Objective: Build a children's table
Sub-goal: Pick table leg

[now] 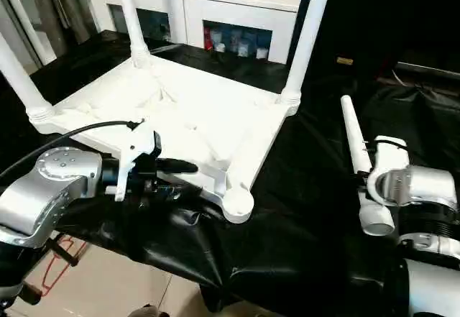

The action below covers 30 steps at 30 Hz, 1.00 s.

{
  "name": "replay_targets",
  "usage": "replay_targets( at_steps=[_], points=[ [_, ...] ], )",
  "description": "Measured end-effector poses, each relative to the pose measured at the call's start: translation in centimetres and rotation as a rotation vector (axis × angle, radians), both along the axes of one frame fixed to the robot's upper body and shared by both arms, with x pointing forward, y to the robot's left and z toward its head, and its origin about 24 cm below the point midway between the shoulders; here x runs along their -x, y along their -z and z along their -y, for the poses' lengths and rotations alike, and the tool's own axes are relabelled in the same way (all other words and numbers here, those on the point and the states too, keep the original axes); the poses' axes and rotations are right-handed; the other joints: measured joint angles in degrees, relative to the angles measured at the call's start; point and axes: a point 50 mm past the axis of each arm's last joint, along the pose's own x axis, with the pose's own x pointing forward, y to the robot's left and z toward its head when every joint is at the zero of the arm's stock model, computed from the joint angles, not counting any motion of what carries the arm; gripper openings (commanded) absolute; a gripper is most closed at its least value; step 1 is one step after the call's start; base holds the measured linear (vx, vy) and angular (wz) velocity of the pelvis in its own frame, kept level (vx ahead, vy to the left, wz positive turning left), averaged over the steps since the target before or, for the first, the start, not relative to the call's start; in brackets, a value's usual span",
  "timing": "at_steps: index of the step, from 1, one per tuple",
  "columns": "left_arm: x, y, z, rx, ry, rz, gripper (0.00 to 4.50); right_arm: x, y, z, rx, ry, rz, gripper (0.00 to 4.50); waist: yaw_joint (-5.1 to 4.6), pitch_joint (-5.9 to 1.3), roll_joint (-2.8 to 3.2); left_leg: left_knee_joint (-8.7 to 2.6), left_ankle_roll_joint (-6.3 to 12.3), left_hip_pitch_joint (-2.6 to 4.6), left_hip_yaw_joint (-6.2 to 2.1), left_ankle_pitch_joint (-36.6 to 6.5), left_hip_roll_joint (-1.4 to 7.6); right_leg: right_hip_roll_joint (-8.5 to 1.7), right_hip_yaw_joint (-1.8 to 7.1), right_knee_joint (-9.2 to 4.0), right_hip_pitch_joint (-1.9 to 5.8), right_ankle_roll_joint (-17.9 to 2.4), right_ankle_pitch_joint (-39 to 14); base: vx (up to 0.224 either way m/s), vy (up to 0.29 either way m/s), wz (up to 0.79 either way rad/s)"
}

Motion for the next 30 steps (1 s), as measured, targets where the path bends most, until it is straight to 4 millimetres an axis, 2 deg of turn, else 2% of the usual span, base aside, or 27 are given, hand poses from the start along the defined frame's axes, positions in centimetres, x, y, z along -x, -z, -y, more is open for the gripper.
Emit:
replay_targets(
  at_steps=[5,10,12,13,15,19,22,25,30],
  points=[
    [-0.2,-0.3,0.6,0.046,-0.003,0.006,2.46,0.2,-0.2,0.4,-0.093,0.053,0.060,1.86,0.12,0.01,0.40,-0.02,0.00,-0.03,0.00,0.0,0.00,0.00,0.00,-0.01,-0.02,0.0,0.0,0.000,0.000,0.00],
    [-1.8,-1.7,1.6,0.149,-0.096,0.066,2.46,-0.3,-1.2,-0.1,-0.210,0.077,0.209,1.84,0.00,0.09,0.86,0.00,0.00,-0.01,0.00,0.0,-0.02,0.01,-0.01,0.01,-0.02,0.0,0.0,0.000,0.000,0.00],
    [-2.6,-2.4,2.1,0.228,-0.148,0.074,2.46,-0.9,-2.1,-0.5,-0.293,0.076,0.377,1.84,0.04,0.14,0.98,0.02,0.01,-0.05,0.01,0.0,-0.03,0.01,-0.01,0.01,-0.06,0.0,0.0,0.000,0.000,0.00],
    [-2.9,-3.1,2.6,0.280,-0.167,0.082,2.46,-1.6,-3.2,-1.2,-0.342,0.059,0.526,1.84,0.00,0.14,1.03,0.03,0.01,-0.09,0.01,0.0,-0.02,0.01,-0.02,0.01,-0.10,0.0,0.0,0.000,0.000,0.00],
    [-3.1,-4.0,3.5,0.335,-0.156,0.091,2.46,-2.1,-5.0,-1.6,-0.363,0.021,0.702,1.84,0.10,0.09,1.10,0.02,0.04,-0.11,0.01,0.0,0.00,0.00,-0.02,0.00,-0.09,0.0,0.0,0.000,0.000,0.00],
    [-3.2,-4.9,4.7,0.460,-0.157,0.047,2.46,-1.5,-8.9,-3.0,-0.506,-0.120,1.081,1.84,0.32,0.12,1.05,-0.03,0.16,-0.23,0.00,-0.1,0.00,0.01,-0.09,-0.07,-0.11,0.0,0.0,0.000,0.000,0.00],
    [-3.5,-6.1,6.0,0.542,-0.130,0.020,2.46,-0.4,-10.3,-5.2,-0.652,-0.289,1.203,1.84,0.40,0.21,0.77,0.00,0.27,-0.26,0.01,-0.1,0.01,-0.02,-0.09,-0.10,-0.12,0.0,0.0,0.000,0.000,0.00],
    [-3.9,-7.7,6.4,0.631,-0.128,0.007,2.46,0.8,-10.8,-7.7,-0.758,-0.488,1.239,1.84,0.43,0.27,0.49,0.02,0.27,-0.26,0.00,-0.1,0.02,-0.06,-0.08,-0.11,-0.11,0.0,0.0,0.000,0.000,0.00],
    [-4.5,-9.4,7.0,0.753,-0.110,-0.066,2.46,1.4,-10.9,-10.8,-0.855,-0.705,1.197,1.84,0.40,0.27,0.01,0.03,0.34,-0.26,0.00,0.0,0.00,-0.07,-0.11,-0.13,-0.10,0.3,-0.1,0.000,0.000,0.00]
  ],
)
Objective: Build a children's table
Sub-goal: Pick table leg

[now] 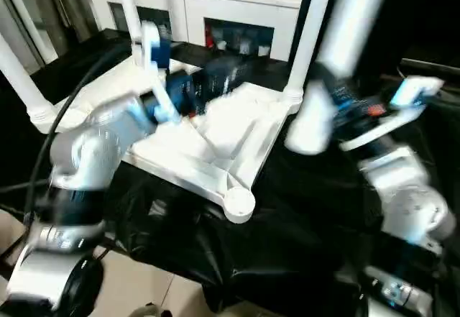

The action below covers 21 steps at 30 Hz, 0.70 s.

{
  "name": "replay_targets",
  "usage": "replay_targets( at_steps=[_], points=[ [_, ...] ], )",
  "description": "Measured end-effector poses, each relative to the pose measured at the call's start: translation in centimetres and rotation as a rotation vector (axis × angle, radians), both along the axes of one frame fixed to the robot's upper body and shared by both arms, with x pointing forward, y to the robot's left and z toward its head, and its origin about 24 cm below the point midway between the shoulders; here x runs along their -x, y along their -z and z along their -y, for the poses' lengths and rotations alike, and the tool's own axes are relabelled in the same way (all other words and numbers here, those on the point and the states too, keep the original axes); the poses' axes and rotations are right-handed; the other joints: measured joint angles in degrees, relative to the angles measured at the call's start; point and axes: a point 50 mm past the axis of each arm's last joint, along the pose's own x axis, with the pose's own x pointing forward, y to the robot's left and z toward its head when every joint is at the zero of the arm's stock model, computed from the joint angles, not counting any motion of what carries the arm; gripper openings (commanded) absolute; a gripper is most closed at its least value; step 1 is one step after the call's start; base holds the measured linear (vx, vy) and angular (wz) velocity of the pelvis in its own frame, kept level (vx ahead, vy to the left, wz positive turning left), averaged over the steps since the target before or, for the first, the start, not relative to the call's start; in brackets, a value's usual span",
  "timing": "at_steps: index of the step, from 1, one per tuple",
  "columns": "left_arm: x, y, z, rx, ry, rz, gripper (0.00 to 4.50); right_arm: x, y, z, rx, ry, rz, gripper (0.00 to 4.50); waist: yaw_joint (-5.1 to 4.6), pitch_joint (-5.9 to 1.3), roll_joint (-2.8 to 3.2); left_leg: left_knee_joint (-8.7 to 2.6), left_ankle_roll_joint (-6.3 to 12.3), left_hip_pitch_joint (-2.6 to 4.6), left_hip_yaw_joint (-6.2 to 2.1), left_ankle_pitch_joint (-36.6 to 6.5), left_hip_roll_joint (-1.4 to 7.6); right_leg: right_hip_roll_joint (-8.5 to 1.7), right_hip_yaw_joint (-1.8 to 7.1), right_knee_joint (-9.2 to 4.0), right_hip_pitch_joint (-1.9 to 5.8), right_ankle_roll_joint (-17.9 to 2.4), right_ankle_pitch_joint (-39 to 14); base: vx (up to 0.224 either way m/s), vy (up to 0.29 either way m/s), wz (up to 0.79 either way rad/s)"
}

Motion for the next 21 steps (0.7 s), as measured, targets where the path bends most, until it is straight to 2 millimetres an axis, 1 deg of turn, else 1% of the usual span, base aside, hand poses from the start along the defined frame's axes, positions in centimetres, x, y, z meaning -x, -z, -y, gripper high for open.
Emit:
replay_targets(
  at_steps=[1,3,7,10,16,21],
  points=[
    [-0.1,-0.4,0.2,0.017,0.008,-0.009,2.46,0.1,0.2,-0.9,0.021,-0.051,0.000,1.84,0.02,-0.06,-0.18,0.00,0.00,-0.01,-0.02,0.0,0.00,0.00,-0.02,0.00,0.00,0.0,0.0,0.000,0.000,0.00],
    [-0.1,-0.6,0.4,0.030,0.020,-0.013,2.46,0.3,0.5,-1.9,0.039,-0.112,-0.009,1.84,0.15,-0.06,-0.46,-0.01,0.00,-0.02,-0.03,0.0,0.02,-0.01,-0.01,-0.01,0.01,0.1,0.0,0.000,0.000,0.00],
    [-0.2,0.0,0.8,0.022,0.035,-0.050,2.46,0.3,1.0,-3.1,0.061,-0.173,-0.027,1.84,0.61,0.01,-1.14,-0.02,0.00,-0.10,-0.04,0.0,0.01,-0.04,0.00,-0.12,0.01,0.1,0.0,0.000,0.000,0.00],
    [0.1,0.6,1.5,0.006,0.056,-0.074,2.46,0.3,1.8,-4.3,0.133,-0.232,-0.061,1.84,1.13,0.10,-2.08,-0.11,-0.01,-0.10,-0.05,0.0,0.03,-0.02,-0.02,-0.18,0.01,0.1,0.0,0.000,0.000,0.00],
    [0.0,1.8,1.5,-0.010,0.019,-0.147,2.46,0.0,2.8,-5.3,0.194,-0.253,-0.096,1.84,1.62,0.18,-2.50,-0.11,0.01,-0.20,-0.05,0.0,0.02,-0.03,-0.03,-0.36,0.01,-0.1,0.2,0.000,0.000,0.00],
    [-0.6,2.3,1.3,-0.004,-0.079,-0.220,2.46,-1.3,2.9,-6.4,0.297,-0.206,-0.094,1.84,1.46,0.16,-2.67,-0.09,0.00,-0.24,-0.04,0.0,0.02,-0.03,-0.01,-0.46,0.01,0.0,0.4,0.000,0.000,0.00]
  ],
)
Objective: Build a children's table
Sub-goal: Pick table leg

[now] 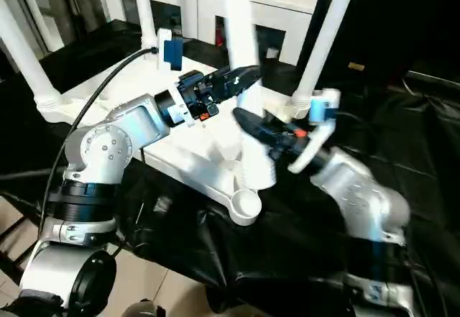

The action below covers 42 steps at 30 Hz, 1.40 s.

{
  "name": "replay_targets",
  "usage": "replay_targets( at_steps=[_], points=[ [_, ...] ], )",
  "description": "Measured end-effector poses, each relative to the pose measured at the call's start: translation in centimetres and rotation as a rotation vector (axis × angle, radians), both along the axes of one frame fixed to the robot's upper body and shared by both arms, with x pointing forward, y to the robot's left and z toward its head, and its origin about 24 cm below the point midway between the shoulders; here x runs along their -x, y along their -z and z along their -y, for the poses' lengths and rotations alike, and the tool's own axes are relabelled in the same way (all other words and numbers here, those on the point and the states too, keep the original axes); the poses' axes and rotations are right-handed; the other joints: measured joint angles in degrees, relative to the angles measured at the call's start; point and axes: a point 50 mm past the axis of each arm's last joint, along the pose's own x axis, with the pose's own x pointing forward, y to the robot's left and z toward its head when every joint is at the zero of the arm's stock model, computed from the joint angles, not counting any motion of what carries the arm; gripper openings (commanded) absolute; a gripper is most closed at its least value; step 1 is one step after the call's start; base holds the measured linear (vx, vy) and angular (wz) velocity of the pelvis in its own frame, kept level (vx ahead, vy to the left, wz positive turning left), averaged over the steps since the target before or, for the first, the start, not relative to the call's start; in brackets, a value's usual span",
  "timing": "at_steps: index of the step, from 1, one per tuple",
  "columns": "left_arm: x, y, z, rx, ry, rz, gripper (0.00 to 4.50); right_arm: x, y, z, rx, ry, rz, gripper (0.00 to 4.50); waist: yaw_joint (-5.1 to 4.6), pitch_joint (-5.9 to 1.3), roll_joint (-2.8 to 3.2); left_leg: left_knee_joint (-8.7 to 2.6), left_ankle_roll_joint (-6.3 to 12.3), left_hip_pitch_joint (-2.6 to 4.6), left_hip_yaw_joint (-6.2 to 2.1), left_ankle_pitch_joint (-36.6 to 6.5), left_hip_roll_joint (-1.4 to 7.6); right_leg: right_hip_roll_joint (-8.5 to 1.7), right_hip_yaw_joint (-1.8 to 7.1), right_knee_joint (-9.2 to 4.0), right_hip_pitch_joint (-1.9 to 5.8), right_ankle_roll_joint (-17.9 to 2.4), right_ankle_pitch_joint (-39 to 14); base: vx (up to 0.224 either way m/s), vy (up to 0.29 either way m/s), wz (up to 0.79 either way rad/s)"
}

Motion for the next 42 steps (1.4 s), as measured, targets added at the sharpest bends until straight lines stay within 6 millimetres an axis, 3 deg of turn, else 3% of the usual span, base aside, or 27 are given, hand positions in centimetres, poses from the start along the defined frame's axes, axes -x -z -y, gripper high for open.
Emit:
replay_targets(
  at_steps=[5,20,21,28,42],
  points=[
    [-0.7,0.4,-0.5,-0.015,-0.096,-0.055,2.12,-0.7,0.2,-2.1,0.083,0.021,0.023,1.84,-0.04,-0.03,-0.08,-0.04,0.00,-0.01,-0.01,0.0,0.01,0.02,-0.01,-0.05,-0.01,0.0,0.0,0.000,0.000,0.00],
    [-1.1,-0.4,-1.0,-0.024,-0.130,-0.040,1.89,-1.3,-0.3,-2.7,0.093,0.031,0.061,1.83,0.09,-0.04,-0.14,0.03,0.06,-0.22,-0.03,0.0,0.01,0.00,-0.03,-0.13,-0.03,0.0,0.1,0.000,0.000,0.00],
    [-1.1,-0.4,-1.1,-0.035,-0.124,-0.032,1.89,-1.3,-0.3,-2.7,0.095,0.028,0.058,2.39,0.07,-0.04,-0.14,0.03,0.06,-0.22,-0.03,0.0,0.01,0.00,-0.03,-0.12,-0.03,0.0,0.1,0.000,0.000,0.00],
    [-0.8,-0.2,-1.3,-0.173,-0.042,0.050,1.88,-1.5,0.2,-2.9,0.217,-0.028,-0.006,2.95,0.10,-0.04,-0.13,0.04,0.05,-0.21,-0.04,0.0,0.00,0.00,-0.02,-0.09,-0.03,0.0,0.1,0.000,0.000,0.00],
    [0.1,0.0,-1.0,-0.233,0.121,0.113,1.88,-0.7,0.8,-2.1,0.411,-0.216,-0.061,3.02,0.09,-0.05,-0.14,0.09,0.02,-0.15,-0.04,0.0,0.01,0.00,-0.01,0.04,-0.03,-0.1,0.1,0.000,0.000,0.00]
  ],
)
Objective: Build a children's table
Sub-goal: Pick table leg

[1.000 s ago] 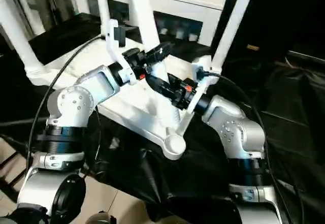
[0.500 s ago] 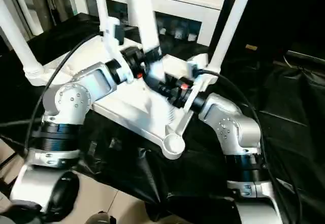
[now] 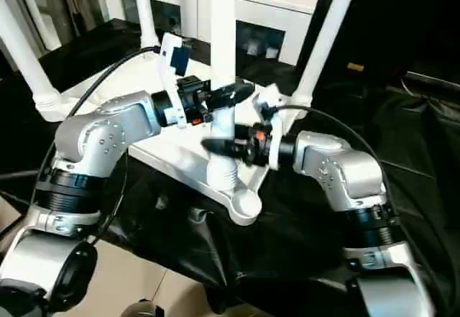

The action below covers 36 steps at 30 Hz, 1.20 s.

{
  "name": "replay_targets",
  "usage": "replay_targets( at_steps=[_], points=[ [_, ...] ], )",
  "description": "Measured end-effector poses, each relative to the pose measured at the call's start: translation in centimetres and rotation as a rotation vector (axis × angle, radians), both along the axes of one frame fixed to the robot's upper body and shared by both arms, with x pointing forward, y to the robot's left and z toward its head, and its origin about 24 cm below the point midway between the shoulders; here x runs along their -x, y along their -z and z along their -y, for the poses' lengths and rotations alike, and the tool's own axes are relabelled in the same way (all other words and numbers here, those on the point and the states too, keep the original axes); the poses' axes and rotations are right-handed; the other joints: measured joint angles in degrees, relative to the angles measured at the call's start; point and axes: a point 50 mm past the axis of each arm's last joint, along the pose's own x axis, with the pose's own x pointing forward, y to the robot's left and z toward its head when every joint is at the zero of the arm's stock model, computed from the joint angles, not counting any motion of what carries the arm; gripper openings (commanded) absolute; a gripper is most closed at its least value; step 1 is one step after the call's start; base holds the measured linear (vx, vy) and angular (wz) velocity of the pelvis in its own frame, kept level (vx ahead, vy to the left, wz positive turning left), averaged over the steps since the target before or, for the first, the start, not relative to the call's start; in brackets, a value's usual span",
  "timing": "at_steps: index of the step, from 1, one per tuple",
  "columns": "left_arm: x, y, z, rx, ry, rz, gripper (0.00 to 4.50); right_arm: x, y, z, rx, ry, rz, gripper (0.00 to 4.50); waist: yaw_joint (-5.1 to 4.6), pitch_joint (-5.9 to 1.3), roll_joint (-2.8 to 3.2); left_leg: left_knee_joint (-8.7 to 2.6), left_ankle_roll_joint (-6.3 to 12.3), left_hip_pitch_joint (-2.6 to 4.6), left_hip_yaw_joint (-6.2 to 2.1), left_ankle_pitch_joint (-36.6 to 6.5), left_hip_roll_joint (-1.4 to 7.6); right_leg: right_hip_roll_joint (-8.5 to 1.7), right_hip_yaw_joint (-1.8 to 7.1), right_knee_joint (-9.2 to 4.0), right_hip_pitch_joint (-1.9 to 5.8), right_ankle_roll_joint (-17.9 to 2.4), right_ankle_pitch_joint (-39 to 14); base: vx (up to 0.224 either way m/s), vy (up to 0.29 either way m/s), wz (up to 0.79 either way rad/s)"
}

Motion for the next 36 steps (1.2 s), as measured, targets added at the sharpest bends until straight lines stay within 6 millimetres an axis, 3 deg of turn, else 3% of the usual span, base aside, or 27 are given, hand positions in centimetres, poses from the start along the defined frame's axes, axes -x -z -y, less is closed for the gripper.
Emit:
replay_targets(
  at_steps=[9,11,15,19,27,30,36],
  points=[
    [0.5,-0.4,0.1,-0.011,0.053,0.021,1.88,0.2,0.1,-0.2,-0.003,-0.025,-0.013,3.02,0.02,0.00,0.00,0.02,0.00,0.01,0.00,0.0,0.00,0.00,0.00,0.02,0.00,0.0,0.0,0.000,0.000,0.00],
    [0.5,-0.3,0.1,-0.012,0.060,0.017,1.88,0.2,0.2,-0.3,-0.003,-0.032,-0.016,2.68,0.06,0.00,0.00,0.02,0.00,0.01,0.00,0.0,0.00,0.00,0.00,0.02,0.00,0.0,0.0,0.000,0.000,0.00],
    [0.5,-0.3,0.1,-0.012,0.061,0.014,1.88,0.3,0.2,-0.4,-0.011,-0.048,-0.021,2.54,0.03,0.00,0.00,0.04,0.00,0.01,0.00,0.0,0.00,0.00,0.00,0.04,0.00,0.0,0.0,0.000,0.000,0.00],
    [0.5,-0.4,0.0,0.001,0.060,-0.002,1.88,0.4,0.1,-0.5,-0.020,-0.061,-0.023,2.08,0.02,0.00,0.00,0.07,0.00,0.01,0.00,0.0,0.00,0.00,0.00,0.06,0.00,0.0,0.0,0.000,0.000,0.00],
    [0.5,-0.4,0.0,0.007,0.061,-0.005,1.88,0.4,0.1,-0.5,-0.023,-0.063,-0.024,1.88,0.04,0.00,0.00,0.12,0.00,0.01,-0.01,0.0,0.01,0.00,0.00,0.09,0.01,0.0,0.0,0.000,0.000,0.00],
    [0.5,-0.4,0.1,0.013,0.057,-0.006,2.58,0.4,0.1,-0.5,-0.027,-0.062,-0.023,1.88,0.04,0.00,0.00,0.14,0.00,0.01,-0.01,0.0,0.01,0.00,0.00,0.11,0.01,0.0,0.0,0.000,0.000,0.00],
    [0.5,-1.2,0.6,0.147,0.027,0.056,2.90,0.0,0.0,-1.2,-0.072,-0.010,0.020,1.88,0.05,-0.01,0.01,0.21,0.00,0.00,-0.03,0.0,0.02,0.00,0.00,0.16,0.01,-0.1,0.0,0.000,0.000,0.00]
  ],
)
